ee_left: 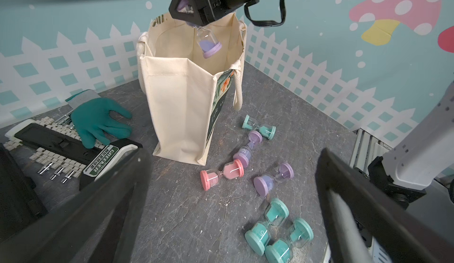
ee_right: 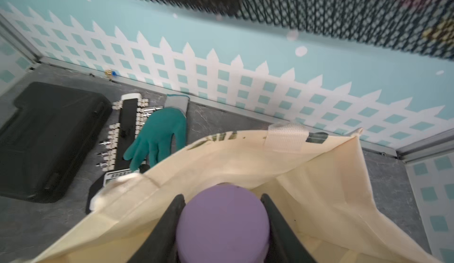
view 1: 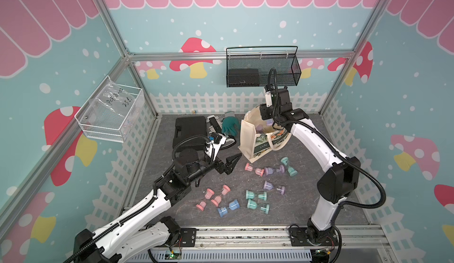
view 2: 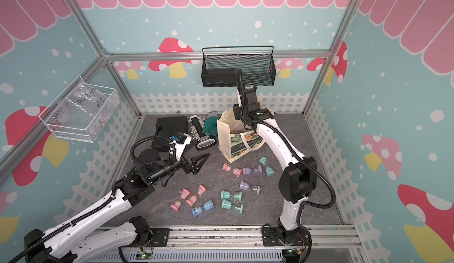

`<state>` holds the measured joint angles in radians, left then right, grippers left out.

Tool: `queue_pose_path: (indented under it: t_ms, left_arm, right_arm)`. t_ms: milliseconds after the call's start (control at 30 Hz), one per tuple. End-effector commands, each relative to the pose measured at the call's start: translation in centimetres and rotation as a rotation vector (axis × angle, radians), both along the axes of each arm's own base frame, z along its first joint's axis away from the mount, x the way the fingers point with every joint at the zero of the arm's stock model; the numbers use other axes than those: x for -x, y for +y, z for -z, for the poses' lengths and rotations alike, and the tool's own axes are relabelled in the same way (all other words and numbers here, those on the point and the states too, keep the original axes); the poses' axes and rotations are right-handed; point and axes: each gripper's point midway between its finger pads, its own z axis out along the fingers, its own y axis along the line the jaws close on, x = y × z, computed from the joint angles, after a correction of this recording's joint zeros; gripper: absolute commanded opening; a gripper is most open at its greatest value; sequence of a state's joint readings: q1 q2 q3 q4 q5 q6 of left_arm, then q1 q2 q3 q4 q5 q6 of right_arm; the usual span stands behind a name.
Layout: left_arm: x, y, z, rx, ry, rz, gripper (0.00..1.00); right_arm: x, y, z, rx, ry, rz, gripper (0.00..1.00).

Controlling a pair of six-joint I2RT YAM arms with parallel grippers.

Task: Put the hourglass into the canvas bag
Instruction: Place the hourglass in the canvas bag.

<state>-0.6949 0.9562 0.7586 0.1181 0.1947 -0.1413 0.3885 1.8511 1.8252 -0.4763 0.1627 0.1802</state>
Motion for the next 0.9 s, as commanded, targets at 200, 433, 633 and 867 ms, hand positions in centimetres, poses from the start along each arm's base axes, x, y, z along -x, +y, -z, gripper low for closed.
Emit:
queue_pose_path:
  t_ms: [200, 433, 633, 867]
  left_arm:
    - [-0.9, -1.4, -2.4, 0.029, -0.072, 0.04, 0.99]
    - [-1.5, -2.0, -1.9, 0.028, -0.055, 0.043, 0.99]
    - [-1.9, -2.0, -1.9, 0.037, -0.048, 0.026, 0.99]
    - [-2.1, -2.2, -1.7, 0.036, -0.031, 0.027, 0.99]
  right_arm:
    - [-2.9, -1.3, 7.2, 0.063, 0.121, 0.017, 0.14]
    - [-3.9, -1.7, 11.8, 0.083, 0.183, 0.028, 0.15]
    - [-4.2, -2.0, 13.8, 0.091, 0.205, 0.043, 0.17]
    - [-4.2, -1.9, 13.3, 0.078, 0.181, 0.038, 0.31]
